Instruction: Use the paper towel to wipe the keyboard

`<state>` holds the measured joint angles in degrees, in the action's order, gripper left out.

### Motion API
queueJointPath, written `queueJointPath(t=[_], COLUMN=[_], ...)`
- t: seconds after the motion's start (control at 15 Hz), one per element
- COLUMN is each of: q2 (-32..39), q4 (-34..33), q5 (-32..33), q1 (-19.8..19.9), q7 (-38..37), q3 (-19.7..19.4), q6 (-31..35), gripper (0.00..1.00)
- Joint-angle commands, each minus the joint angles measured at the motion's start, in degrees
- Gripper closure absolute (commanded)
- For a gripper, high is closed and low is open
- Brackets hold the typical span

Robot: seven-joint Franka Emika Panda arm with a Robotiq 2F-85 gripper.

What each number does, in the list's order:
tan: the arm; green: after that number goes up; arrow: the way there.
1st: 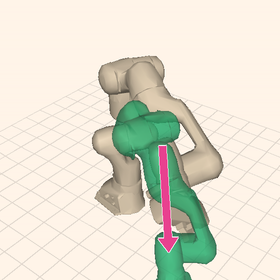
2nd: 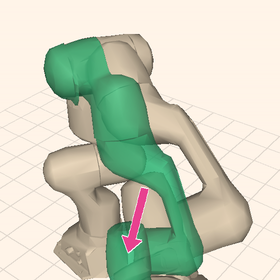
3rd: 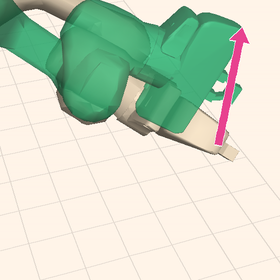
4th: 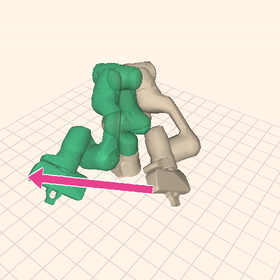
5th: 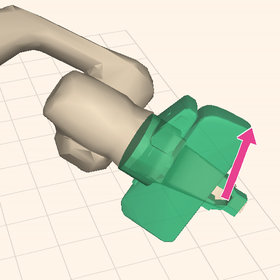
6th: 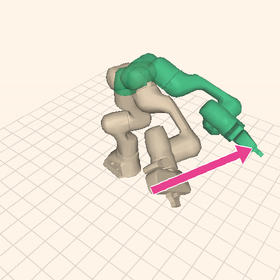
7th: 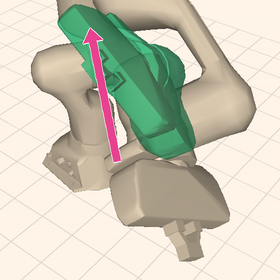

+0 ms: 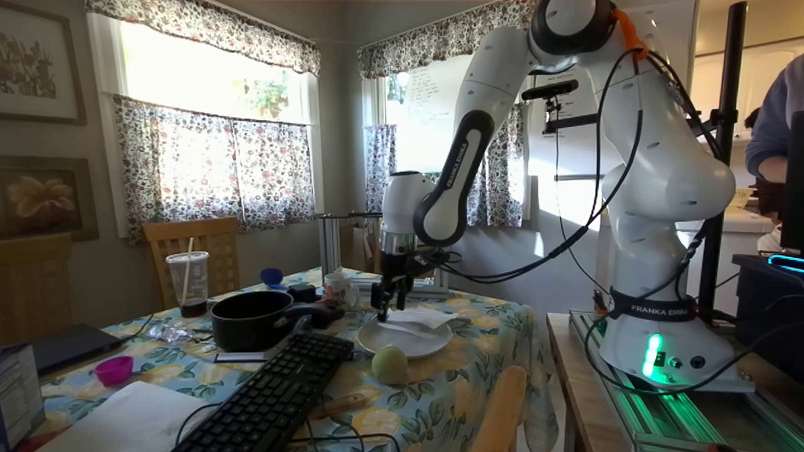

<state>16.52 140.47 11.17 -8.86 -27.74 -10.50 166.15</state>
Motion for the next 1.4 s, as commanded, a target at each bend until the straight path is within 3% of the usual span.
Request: queueJointPath(t=[0.0, 0.27, 0.33, 0.4, 0.53, 0.8, 1.0, 1.13, 1.33], q2=[3.1, 3.8, 3.8, 3.5, 2.7, 1.4, 0.9, 0.6, 0.5], q4=[-2.6, -3.0, -3.0, -2.7, -2.1, -1.5, -1.6, -1.9, -2.4], q5=[1.3, 1.0, 1.1, 0.9, 1.0, 4.8, 12.7, 18.3, 24.1], q1=[-4.1, -6.9, -7.4, -7.7, -8.1, -11.5, -16.0, -17.3, -15.7], q7=[-3.4, -4.2, -4.3, -4.2, -3.7, -5.0, -10.1, -14.1, -18.5], q3=[-3.6, -5.6, -6.0, -6.2, -6.3, -9.1, -13.3, -14.4, -12.5], q6=[-0.2, -0.4, -0.6, -0.7, -1.1, -2.9, -6.8, -9.6, -12.7], gripper=[0.42, 0.63, 0.61, 0.47, 0.30, 0.06, 0.00, 0.01, 0.08])
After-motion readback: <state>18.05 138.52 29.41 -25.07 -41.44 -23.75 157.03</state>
